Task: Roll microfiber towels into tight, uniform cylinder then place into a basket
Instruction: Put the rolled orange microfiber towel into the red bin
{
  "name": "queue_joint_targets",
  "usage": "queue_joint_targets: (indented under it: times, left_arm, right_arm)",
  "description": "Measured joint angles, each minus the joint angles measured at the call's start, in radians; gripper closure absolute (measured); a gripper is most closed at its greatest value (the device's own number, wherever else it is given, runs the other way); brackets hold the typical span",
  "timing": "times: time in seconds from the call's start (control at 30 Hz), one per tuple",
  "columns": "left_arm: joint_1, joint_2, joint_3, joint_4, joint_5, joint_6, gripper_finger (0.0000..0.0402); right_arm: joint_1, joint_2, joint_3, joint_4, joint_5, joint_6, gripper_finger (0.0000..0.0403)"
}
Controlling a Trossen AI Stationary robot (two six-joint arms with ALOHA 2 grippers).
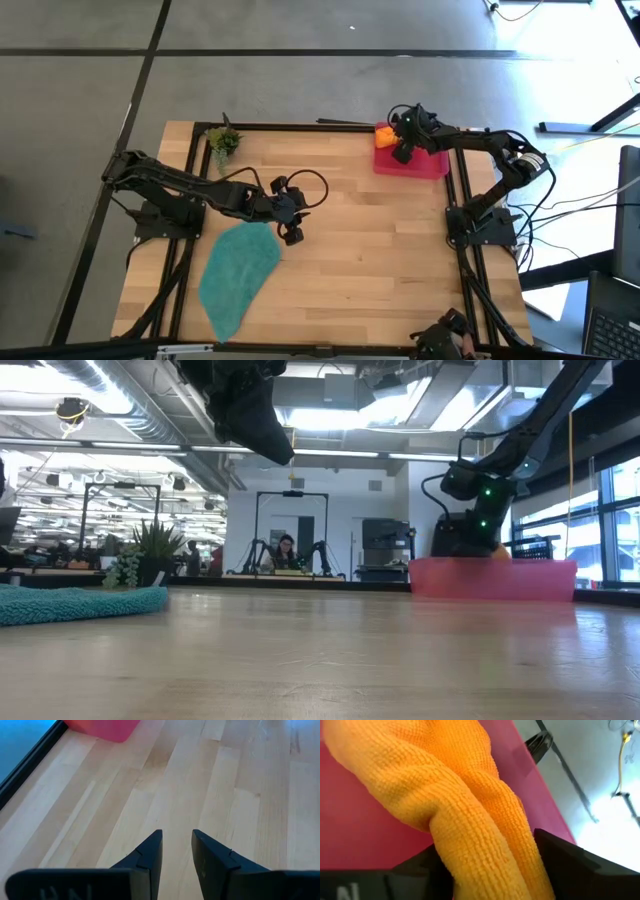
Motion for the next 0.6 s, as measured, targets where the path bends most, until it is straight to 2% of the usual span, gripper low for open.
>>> queue_joint_targets:
  times: [0.17,0.37,0.6]
  left_arm:
    - [0.0,0.0,0.0,0.0,0.0,-0.001,0.0306]
    - [0.0,0.0,0.0,0.0,0.0,-0.001,0.0306]
    - [0.0,0.0,0.0,0.0,0.0,-0.001,0.0306]
  right_arm:
    - [-0.002,0.0,0.0,-0.046,-0.008,0.042,0.0162]
    - [-0.008,0.0,0.0,-0.07,-0.086,0.039,0.0162]
    - [-0.008,0.0,-0.001,-0.033,-0.058,0.012,0.0162]
